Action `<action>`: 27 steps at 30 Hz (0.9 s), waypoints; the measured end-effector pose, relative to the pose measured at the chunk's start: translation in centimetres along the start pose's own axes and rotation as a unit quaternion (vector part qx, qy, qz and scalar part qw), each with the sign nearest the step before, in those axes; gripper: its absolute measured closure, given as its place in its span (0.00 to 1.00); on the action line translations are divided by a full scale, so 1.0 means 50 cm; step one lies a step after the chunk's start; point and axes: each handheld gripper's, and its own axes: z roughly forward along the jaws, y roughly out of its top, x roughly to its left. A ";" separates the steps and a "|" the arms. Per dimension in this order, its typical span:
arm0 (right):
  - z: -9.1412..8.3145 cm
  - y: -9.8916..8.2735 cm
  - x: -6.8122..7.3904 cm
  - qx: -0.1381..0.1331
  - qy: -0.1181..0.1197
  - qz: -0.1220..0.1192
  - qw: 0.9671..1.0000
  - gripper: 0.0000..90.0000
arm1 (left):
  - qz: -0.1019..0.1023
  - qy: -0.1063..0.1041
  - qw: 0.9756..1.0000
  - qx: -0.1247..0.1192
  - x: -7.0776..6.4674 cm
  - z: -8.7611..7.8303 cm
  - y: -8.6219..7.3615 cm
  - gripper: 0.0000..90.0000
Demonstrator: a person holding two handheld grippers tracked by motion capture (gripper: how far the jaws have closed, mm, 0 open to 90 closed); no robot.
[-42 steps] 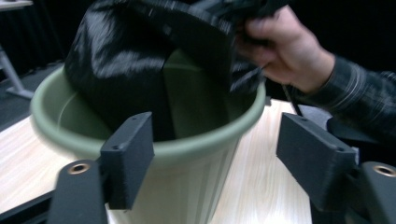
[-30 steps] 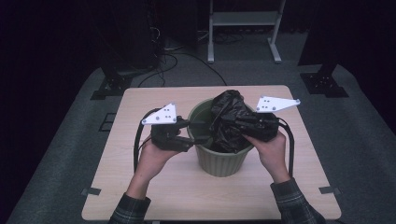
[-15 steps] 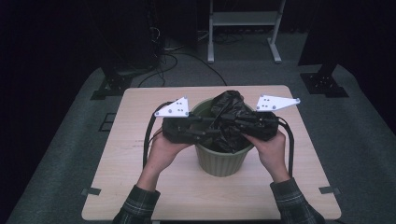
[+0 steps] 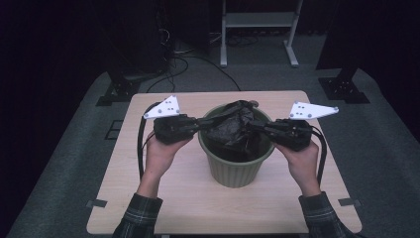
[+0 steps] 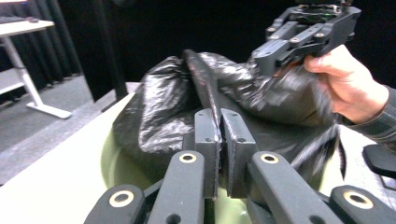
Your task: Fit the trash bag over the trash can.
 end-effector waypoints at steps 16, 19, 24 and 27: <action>-0.099 -0.063 -0.017 -0.016 -0.040 0.026 0.999 1.00 | -0.025 0.030 0.999 0.004 0.017 -0.041 -0.049 0.97; -0.112 -0.075 -0.015 -0.015 -0.045 0.028 0.998 1.00 | -0.026 0.033 0.999 0.010 0.014 -0.038 -0.057 0.95; -0.131 -0.095 -0.010 -0.008 -0.049 0.032 0.998 1.00 | -0.031 0.044 0.998 0.011 0.016 -0.044 -0.070 0.92; -0.147 -0.107 -0.009 0.006 -0.066 0.025 0.997 1.00 | -0.038 0.056 0.998 0.012 0.023 -0.055 -0.076 0.93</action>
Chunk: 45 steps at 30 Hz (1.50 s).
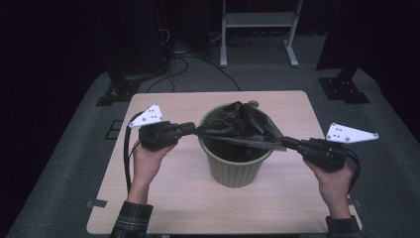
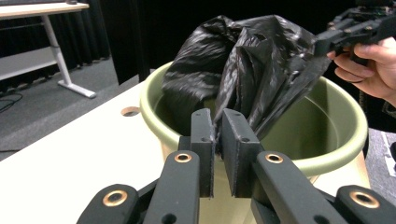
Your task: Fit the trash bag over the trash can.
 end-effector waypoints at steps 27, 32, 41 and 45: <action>-0.028 -0.016 -0.024 -0.010 -0.009 0.022 1.000 1.00 | 0.078 -0.132 0.987 0.041 -0.131 0.139 0.061 0.77; -0.033 -0.016 -0.026 -0.011 -0.010 0.022 1.000 1.00 | 0.089 -0.134 0.985 0.060 -0.130 0.165 0.060 0.84; -0.057 -0.018 -0.037 -0.020 -0.021 0.027 0.999 1.00 | 0.089 -0.103 0.990 0.040 -0.106 0.144 0.075 1.00; -0.069 -0.021 -0.045 -0.019 -0.029 0.032 0.999 1.00 | 0.076 -0.076 0.994 0.015 -0.075 0.093 0.084 1.00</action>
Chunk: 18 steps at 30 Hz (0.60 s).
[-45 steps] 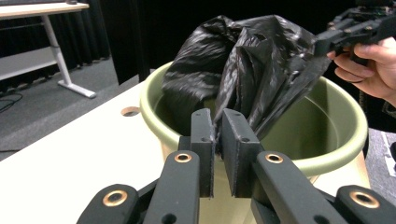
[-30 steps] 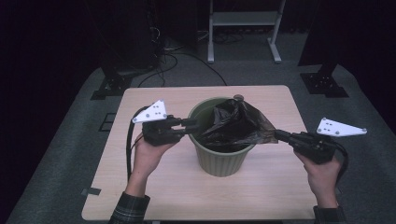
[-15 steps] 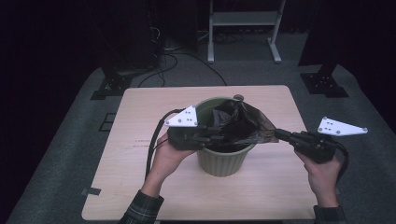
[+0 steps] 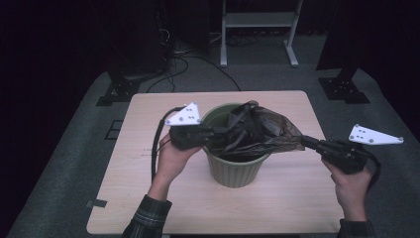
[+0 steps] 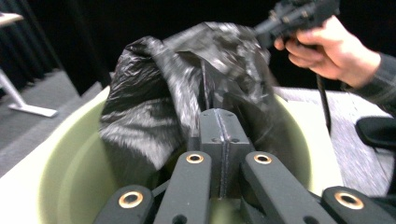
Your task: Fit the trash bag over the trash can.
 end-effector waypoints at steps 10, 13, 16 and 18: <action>-0.018 -0.019 -0.023 0.014 -0.024 0.012 1.000 1.00 | -0.027 0.057 0.998 -0.020 0.036 -0.110 -0.035 1.00; -0.023 -0.027 -0.035 0.018 -0.035 0.022 0.999 1.00 | -0.041 0.070 0.996 -0.021 0.047 -0.130 -0.056 1.00; -0.032 -0.030 -0.048 0.019 -0.047 0.024 0.998 1.00 | -0.053 0.080 0.995 -0.020 0.057 -0.145 -0.077 1.00; -0.041 -0.031 -0.056 0.017 -0.055 0.028 0.998 1.00 | -0.060 0.083 0.995 -0.019 0.060 -0.151 -0.090 1.00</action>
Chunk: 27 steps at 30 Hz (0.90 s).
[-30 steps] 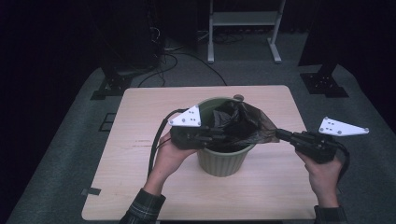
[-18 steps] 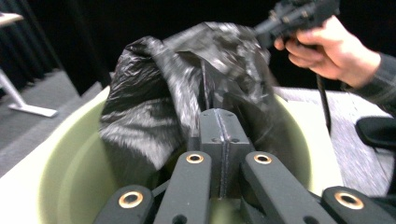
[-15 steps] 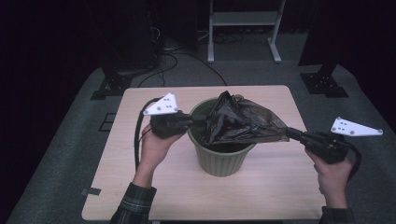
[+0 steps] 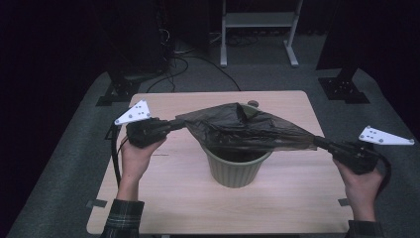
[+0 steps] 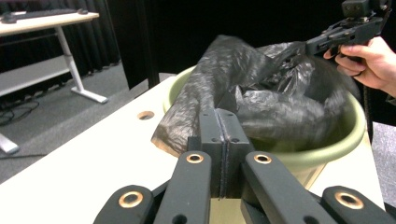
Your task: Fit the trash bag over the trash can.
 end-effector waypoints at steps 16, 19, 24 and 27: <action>-0.032 0.061 0.046 -0.047 -0.001 -0.031 0.998 0.79 | 0.010 -0.016 1.000 0.014 -0.025 0.029 -0.006 1.00; -0.023 0.084 0.073 -0.055 0.027 -0.044 0.997 0.78 | 0.009 -0.017 1.000 0.012 -0.025 0.029 -0.006 1.00; 0.057 0.106 0.133 -0.037 0.103 -0.069 0.992 0.75 | 0.009 -0.019 1.000 0.009 -0.026 0.028 -0.005 1.00; 0.114 0.112 0.163 -0.019 0.131 -0.081 0.988 0.75 | 0.009 -0.020 1.000 0.008 -0.027 0.027 -0.004 1.00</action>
